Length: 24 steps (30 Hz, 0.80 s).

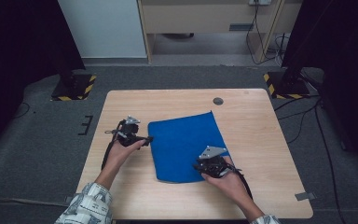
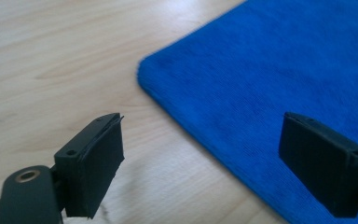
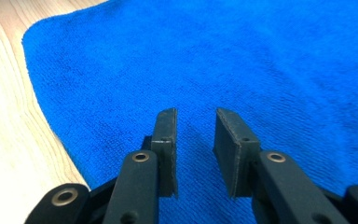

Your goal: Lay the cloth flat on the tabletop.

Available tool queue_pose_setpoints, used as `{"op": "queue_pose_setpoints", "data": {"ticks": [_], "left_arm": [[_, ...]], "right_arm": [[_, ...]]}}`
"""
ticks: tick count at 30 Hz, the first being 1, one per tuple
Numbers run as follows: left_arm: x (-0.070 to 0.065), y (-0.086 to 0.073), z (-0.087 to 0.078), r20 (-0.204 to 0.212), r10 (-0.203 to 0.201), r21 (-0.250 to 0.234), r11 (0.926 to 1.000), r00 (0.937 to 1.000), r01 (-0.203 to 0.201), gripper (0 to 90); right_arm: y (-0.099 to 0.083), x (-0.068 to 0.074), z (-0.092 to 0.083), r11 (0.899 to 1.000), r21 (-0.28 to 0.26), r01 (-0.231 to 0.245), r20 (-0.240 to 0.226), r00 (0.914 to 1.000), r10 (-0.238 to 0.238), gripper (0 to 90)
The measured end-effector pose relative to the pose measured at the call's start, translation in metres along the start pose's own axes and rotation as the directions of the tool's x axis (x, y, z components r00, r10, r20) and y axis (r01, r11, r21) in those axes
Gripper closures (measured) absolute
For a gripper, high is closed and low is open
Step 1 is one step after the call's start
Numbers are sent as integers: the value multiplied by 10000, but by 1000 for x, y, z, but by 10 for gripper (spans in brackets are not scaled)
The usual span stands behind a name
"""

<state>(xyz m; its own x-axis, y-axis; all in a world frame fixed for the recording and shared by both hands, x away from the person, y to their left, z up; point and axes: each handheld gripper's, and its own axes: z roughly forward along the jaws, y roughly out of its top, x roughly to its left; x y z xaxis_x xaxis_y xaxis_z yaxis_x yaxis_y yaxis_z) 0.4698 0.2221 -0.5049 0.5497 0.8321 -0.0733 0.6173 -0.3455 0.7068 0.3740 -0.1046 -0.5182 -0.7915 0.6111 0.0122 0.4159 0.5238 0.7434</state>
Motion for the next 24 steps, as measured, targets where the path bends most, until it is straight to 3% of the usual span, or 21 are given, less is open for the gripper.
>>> {"op": "queue_pose_setpoints", "data": {"ticks": [7, 17, 24], "left_arm": [[-8, -9, 23, -255, 407, 799, 9961, 9988, -385, 139], [1, -4, 31, -627, 330, 569, 9979, 9975, -295, 147], [11, 3, 36, -862, 30, 358, 9994, 9963, 1, 158]], "right_arm": [[-1, 4, 9, 9998, 204, 32, -28, 10000, -32, 636], [2, 13, 19, 9995, 291, 150, -38, 9999, -149, 610], [10, 21, 27, 9994, 254, 215, -186, 9996, -211, 576]]}}
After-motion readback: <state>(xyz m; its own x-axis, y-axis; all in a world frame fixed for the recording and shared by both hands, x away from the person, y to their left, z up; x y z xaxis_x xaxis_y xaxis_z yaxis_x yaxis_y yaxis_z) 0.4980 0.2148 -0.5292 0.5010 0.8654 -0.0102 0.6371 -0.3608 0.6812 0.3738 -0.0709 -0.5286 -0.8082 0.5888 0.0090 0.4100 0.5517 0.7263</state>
